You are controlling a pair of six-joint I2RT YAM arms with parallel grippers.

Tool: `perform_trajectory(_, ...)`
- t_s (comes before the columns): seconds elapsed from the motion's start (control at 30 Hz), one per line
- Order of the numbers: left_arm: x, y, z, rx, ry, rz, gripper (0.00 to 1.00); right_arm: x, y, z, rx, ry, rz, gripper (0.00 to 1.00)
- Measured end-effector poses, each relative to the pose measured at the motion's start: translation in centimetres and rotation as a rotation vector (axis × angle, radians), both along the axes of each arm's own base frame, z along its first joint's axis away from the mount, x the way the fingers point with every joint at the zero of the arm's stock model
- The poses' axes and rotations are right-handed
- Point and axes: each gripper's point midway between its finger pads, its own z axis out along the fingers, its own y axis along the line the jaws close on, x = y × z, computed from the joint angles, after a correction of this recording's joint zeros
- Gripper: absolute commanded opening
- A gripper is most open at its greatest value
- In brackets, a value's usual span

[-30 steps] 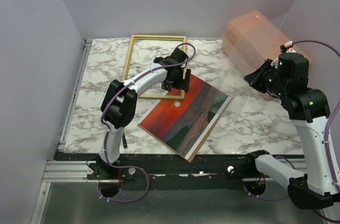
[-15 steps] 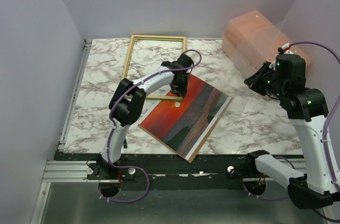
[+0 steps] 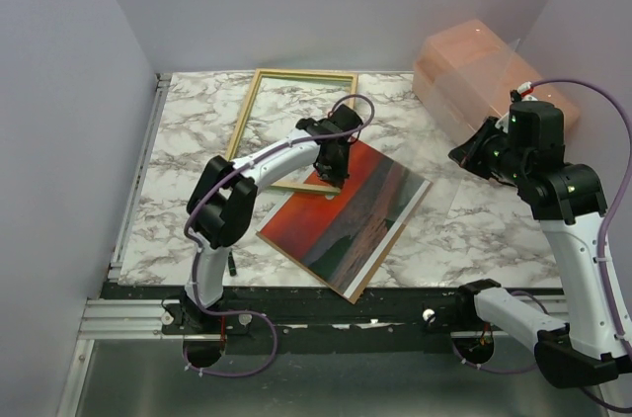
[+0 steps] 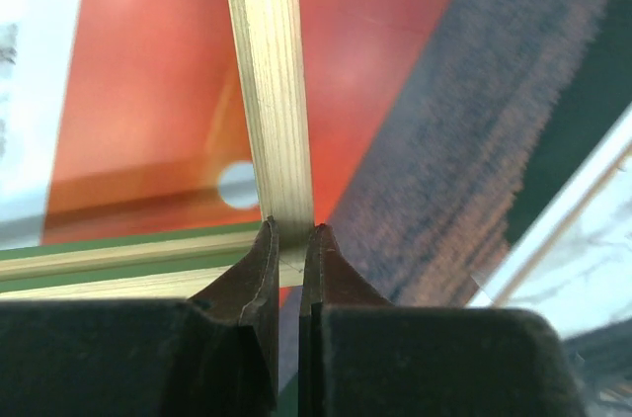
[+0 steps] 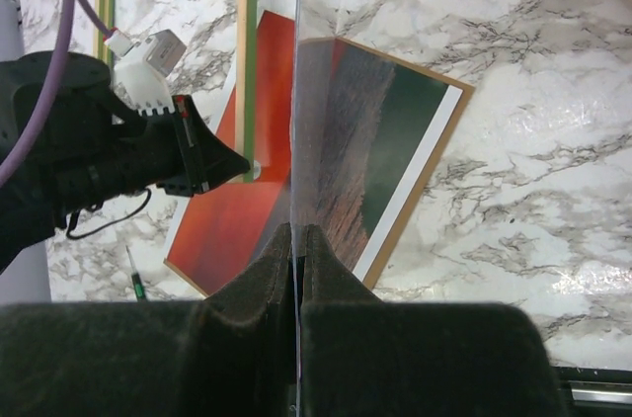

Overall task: Put the photo into the frame
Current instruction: Move the photo frame to the center of the board.

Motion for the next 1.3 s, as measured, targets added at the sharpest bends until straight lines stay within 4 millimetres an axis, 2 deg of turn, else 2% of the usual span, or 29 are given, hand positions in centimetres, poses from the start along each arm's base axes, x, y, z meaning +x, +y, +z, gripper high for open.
perform_trajectory(0.1, -1.9, -0.8, 1.7, -0.027, -0.01, -0.01, 0.0, 0.0, 0.0, 0.0, -0.001, 0.0, 0.001, 0.0)
perform_trajectory(0.27, -6.4, -3.3, 3.5, -0.08, 0.006, -0.032, 0.0, -0.2, -0.1, 1.0, -0.005, -0.021, 0.006, 0.0)
perform_trajectory(0.43, -10.3, -5.8, 3.1, -0.09, 0.048, -0.05, 0.0, -0.7, -0.3, 2.5, -0.012, -0.053, 0.011, 0.0)
perform_trajectory(0.47, -11.7, -6.4, 2.8, -0.09, 0.065, -0.055, 0.0, -0.8, -0.4, 2.7, -0.014, -0.057, 0.01, 0.0)
perform_trajectory(0.67, -16.7, -8.6, 2.4, -0.092, 0.111, -0.08, 0.02, -1.5, -0.9, 2.9, -0.029, -0.061, 0.002, 0.01)
perform_trajectory(0.7, -17.5, -9.0, 2.4, -0.093, 0.116, -0.088, 0.14, -1.7, -1.0, 2.9, -0.032, -0.059, 0.0, 0.0)
perform_trajectory(0.8, -19.2, -9.7, 2.2, -0.093, 0.125, -0.102, 0.63, -2.0, -1.2, 2.8, -0.042, -0.055, -0.004, 0.0)
perform_trajectory(0.83, -19.6, -9.8, 2.1, -0.094, 0.13, -0.098, 0.73, -2.2, -1.3, 2.7, -0.045, -0.054, -0.006, 0.01)
perform_trajectory(0.87, -19.8, -9.9, 2.0, -0.096, 0.134, -0.096, 0.79, -2.3, -1.4, 2.7, -0.048, -0.051, -0.008, 0.0)
perform_trajectory(0.97, -20.0, -9.5, 1.4, -0.094, 0.134, -0.098, 0.88, -2.7, -1.6, 2.6, -0.055, -0.045, -0.013, 0.01)
perform_trajectory(1.13, -19.1, -8.4, 1.7, -0.128, 0.101, -0.107, 0.91, -2.8, -1.7, 2.8, -0.06, -0.049, -0.01, 0.01)
perform_trajectory(1.3, -17.2, -5.0, 2.8, -0.206, 0.046, -0.081, 0.93, -2.8, -1.4, 3.0, -0.057, -0.051, 0.008, 0.0)
